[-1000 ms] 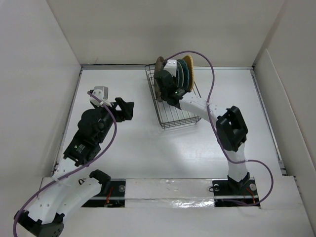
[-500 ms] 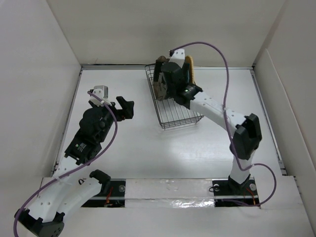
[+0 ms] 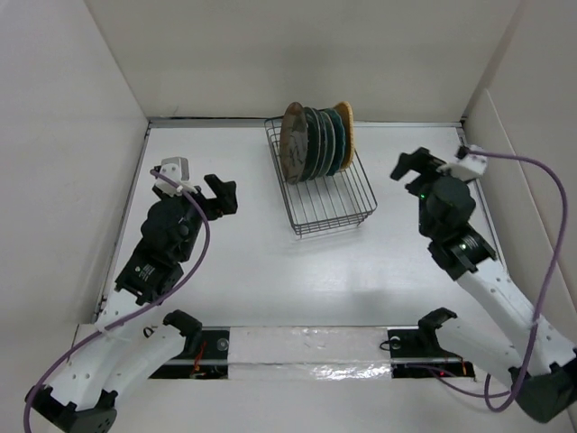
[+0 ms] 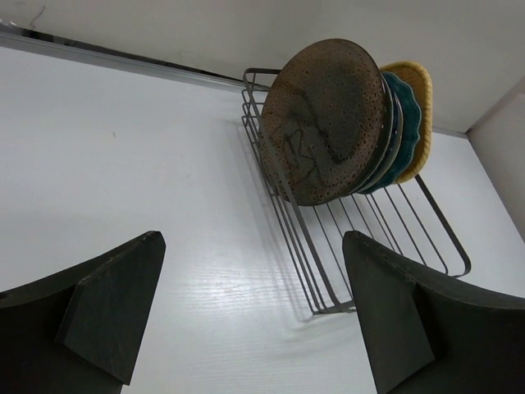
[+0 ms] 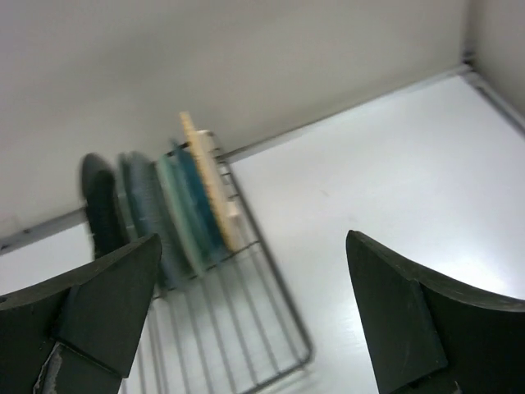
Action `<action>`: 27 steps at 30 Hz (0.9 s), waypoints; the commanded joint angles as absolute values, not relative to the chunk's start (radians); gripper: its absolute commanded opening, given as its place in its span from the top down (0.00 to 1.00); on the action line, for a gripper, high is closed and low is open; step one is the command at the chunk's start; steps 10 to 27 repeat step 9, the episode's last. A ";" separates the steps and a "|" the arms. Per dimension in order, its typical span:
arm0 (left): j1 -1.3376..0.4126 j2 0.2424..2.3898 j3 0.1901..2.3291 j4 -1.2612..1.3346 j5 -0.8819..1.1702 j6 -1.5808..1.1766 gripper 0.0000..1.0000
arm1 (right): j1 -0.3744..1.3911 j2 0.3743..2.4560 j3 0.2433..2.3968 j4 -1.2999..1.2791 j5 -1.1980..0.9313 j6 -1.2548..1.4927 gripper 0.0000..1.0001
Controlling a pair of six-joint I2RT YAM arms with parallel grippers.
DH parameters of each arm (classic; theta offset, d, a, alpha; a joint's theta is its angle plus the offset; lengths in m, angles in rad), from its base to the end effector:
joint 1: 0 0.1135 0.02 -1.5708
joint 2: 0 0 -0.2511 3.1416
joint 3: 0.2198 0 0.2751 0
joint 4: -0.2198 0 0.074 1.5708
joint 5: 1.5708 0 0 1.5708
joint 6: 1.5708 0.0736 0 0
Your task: Load the plates into the dish rack
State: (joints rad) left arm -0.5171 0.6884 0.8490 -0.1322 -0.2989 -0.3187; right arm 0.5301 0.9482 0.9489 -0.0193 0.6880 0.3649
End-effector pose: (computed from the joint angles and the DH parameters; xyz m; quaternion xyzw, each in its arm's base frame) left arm 0.2070 -0.0928 0.3793 -0.0380 0.6964 -0.1929 0.6902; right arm 0.2590 0.0976 0.3752 0.1800 0.6890 0.0684 0.6987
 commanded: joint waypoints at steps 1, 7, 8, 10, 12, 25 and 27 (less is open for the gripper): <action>-0.522 0.667 0.854 -0.091 -0.334 -0.307 0.12 | 0.422 0.795 0.826 0.037 0.574 0.428 0.00; -0.522 0.698 0.859 -0.083 -0.321 -0.302 0.13 | 0.310 0.785 0.764 -0.022 0.417 0.456 0.00; -0.522 0.707 0.859 -0.087 -0.322 -0.305 0.13 | 0.310 0.785 0.762 -0.017 0.408 0.454 0.00; -0.522 0.712 0.862 -0.090 -0.321 -0.305 0.12 | 0.310 0.785 0.767 -0.011 0.399 0.454 0.00; -0.522 0.712 0.862 -0.090 -0.321 -0.305 0.12 | 0.310 0.785 0.767 -0.011 0.399 0.454 0.00; -0.522 0.712 0.862 -0.090 -0.321 -0.305 0.12 | 0.310 0.785 0.767 -0.011 0.399 0.454 0.00; -0.522 0.712 0.862 -0.090 -0.321 -0.305 0.12 | 0.310 0.785 0.767 -0.011 0.399 0.454 0.00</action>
